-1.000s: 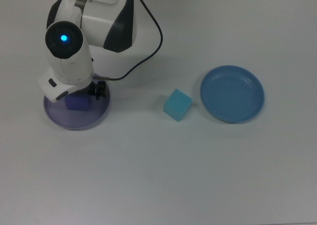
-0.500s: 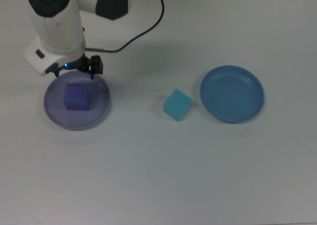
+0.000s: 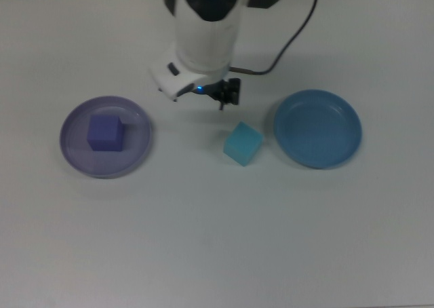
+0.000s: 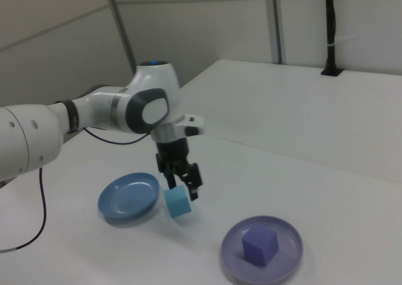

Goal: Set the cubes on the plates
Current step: 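Move the gripper over the cyan cube and lower it, then grasp the cyan cube and lift it toward the light blue plate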

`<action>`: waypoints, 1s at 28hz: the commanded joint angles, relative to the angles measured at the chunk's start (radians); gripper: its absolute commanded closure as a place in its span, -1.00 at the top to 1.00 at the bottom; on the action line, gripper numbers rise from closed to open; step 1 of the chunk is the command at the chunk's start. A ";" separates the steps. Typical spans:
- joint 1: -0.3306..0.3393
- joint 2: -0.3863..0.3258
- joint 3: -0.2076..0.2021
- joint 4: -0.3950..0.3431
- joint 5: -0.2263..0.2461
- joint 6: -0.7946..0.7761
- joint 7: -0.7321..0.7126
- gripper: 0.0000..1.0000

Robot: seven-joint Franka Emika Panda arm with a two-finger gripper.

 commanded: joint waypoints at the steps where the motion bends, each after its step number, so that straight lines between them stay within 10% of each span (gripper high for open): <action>1: 0.020 0.026 0.041 -0.009 0.019 0.033 0.218 1.00; 12: 0.037 0.065 0.117 -0.009 -0.015 0.130 0.666 1.00; 28: 0.047 0.180 0.126 0.049 -0.087 0.187 0.683 1.00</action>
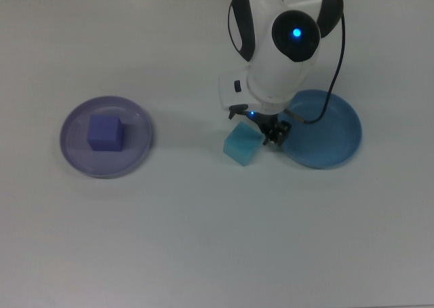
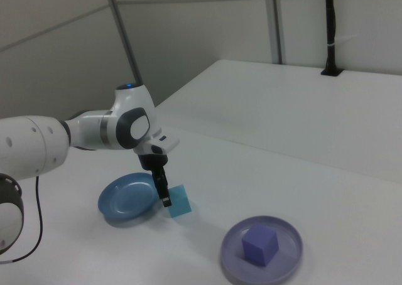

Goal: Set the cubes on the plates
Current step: 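Grasp the cyan cube and lift it toward the light blue plate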

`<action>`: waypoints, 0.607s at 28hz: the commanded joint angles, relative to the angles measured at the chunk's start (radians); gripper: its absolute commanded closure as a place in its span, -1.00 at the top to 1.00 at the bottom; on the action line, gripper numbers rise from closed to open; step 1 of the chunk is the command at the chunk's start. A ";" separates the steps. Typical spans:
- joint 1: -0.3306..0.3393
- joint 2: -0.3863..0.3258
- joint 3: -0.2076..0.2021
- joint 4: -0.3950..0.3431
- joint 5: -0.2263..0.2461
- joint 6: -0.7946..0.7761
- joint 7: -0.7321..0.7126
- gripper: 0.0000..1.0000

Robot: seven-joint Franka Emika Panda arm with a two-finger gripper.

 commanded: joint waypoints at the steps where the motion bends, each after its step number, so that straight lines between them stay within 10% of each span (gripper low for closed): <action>1: 0.005 0.037 -0.003 0.040 -0.028 0.022 0.018 1.00; 8: 0.006 0.070 -0.003 0.044 -0.074 0.055 0.016 0.98; 11: 0.008 0.076 -0.003 0.044 -0.094 0.057 0.013 0.45; 12: 0.008 0.075 -0.003 0.044 -0.094 0.057 0.010 0.01; 13: 0.008 0.075 -0.001 0.046 -0.093 0.057 0.009 -0.99; 17: 0.008 0.075 -0.003 0.069 -0.088 0.054 0.007 -1.00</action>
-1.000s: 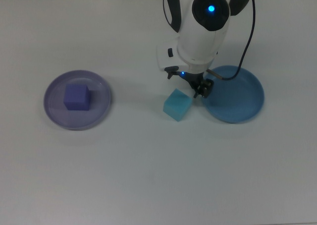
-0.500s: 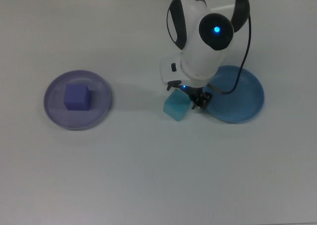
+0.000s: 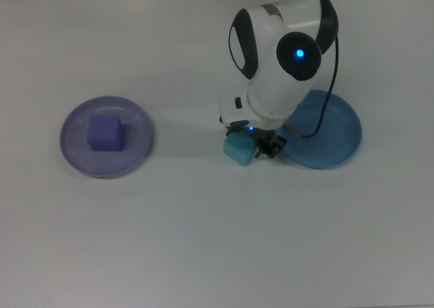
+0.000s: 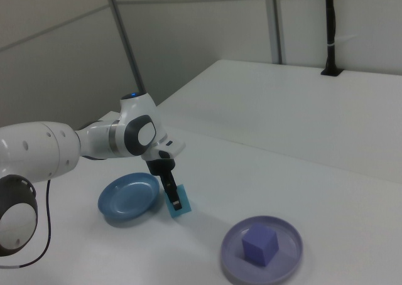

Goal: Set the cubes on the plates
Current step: 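Grasp the cyan cube and lift it toward the light blue plate, then lower the cyan cube onto the light blue plate and open gripper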

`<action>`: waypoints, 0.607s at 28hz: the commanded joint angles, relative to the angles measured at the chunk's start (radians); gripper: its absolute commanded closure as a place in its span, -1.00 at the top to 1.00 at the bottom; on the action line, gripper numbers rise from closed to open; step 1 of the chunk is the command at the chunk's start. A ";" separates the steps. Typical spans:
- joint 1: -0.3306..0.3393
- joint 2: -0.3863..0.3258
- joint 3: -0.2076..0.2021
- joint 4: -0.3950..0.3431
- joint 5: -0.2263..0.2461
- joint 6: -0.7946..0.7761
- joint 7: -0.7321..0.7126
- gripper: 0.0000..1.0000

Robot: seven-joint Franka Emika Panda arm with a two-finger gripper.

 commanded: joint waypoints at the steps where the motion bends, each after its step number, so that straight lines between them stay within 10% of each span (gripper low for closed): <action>1: 0.007 0.000 -0.001 0.034 -0.016 0.001 0.004 -1.00; 8: 0.007 -0.061 0.003 0.048 -0.007 -0.037 -0.042 -1.00; 17: 0.043 -0.069 0.123 0.069 -0.012 -0.143 -0.137 -1.00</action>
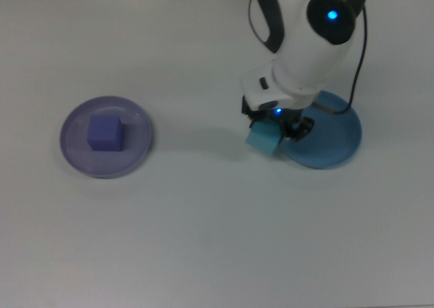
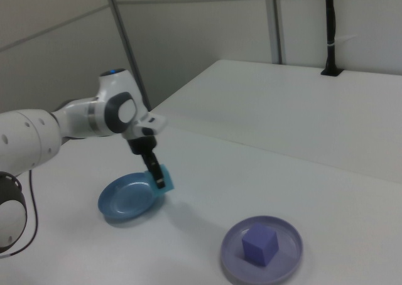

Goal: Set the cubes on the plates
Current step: 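Lower the cyan cube onto the light blue plate and open gripper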

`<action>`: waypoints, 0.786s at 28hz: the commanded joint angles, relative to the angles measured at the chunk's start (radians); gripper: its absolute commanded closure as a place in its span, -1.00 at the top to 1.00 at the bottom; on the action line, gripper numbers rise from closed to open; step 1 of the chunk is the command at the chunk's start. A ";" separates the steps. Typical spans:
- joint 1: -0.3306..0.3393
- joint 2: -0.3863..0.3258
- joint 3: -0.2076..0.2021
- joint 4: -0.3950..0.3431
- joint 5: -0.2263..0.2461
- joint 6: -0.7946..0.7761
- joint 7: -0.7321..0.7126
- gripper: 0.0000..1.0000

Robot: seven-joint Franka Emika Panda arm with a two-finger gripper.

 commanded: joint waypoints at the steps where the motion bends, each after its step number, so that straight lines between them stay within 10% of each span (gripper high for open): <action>1: 0.050 -0.011 0.042 -0.007 -0.012 -0.036 -0.043 -1.00; 9: 0.141 0.030 0.041 -0.008 -0.019 -0.038 -0.025 -0.83; 12: 0.146 0.035 0.041 -0.010 -0.026 -0.036 -0.023 0.99; 22: 0.144 0.015 0.038 -0.011 -0.027 -0.054 -0.051 1.00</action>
